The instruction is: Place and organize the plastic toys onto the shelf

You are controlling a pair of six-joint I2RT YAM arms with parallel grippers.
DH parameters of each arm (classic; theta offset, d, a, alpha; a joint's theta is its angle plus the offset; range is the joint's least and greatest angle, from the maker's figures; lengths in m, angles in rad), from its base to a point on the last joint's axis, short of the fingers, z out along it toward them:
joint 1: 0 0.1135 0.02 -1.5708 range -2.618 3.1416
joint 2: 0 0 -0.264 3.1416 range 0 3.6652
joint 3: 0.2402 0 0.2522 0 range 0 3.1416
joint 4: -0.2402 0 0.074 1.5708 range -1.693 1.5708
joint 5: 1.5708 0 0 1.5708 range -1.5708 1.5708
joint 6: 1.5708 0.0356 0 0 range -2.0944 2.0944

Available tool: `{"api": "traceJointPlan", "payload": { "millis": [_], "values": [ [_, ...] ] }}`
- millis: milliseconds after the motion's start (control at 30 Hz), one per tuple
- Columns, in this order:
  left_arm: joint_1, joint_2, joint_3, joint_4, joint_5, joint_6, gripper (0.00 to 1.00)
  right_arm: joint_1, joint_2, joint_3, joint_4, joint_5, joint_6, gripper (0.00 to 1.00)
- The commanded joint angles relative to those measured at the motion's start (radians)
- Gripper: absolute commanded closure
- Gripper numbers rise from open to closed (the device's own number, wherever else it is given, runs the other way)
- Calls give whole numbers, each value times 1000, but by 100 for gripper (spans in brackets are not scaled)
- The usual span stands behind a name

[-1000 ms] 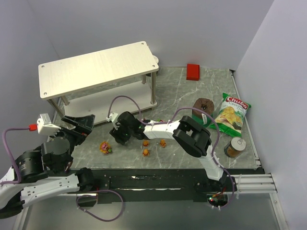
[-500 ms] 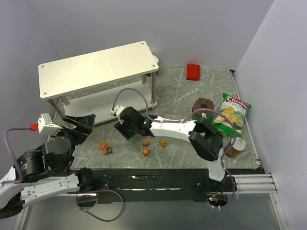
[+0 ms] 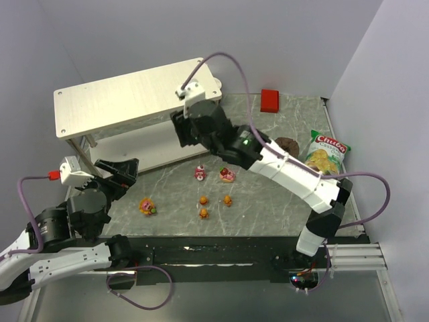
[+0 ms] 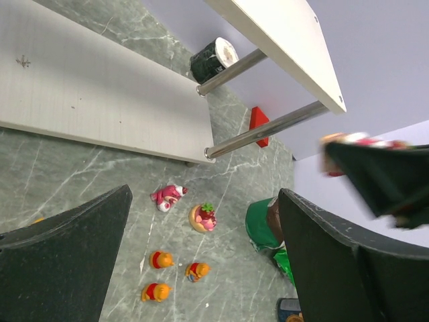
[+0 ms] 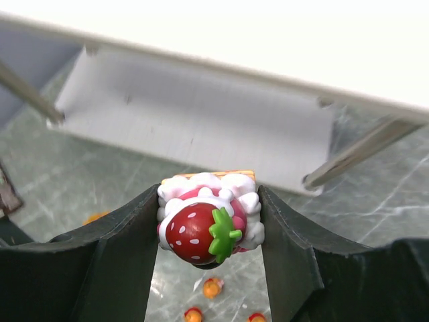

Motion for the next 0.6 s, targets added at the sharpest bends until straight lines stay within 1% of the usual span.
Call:
{"api": "traceJointPlan", "payload": {
  "millis": [0, 167, 267, 567],
  "values": [
    [-2, 24, -3, 36, -22, 21, 4, -27, 21, 210, -122, 123, 0, 98],
    [-4, 31, -6, 47, -11, 21, 4, -111, 95, 383, -131, 94, -8, 94],
    [-2, 38, -6, 54, -7, 23, 4, -152, 141, 446, -119, 61, -6, 92],
    [-2, 78, -9, 70, 13, 19, 4, -219, 201, 471, -32, 18, -28, 89]
  ]
}}
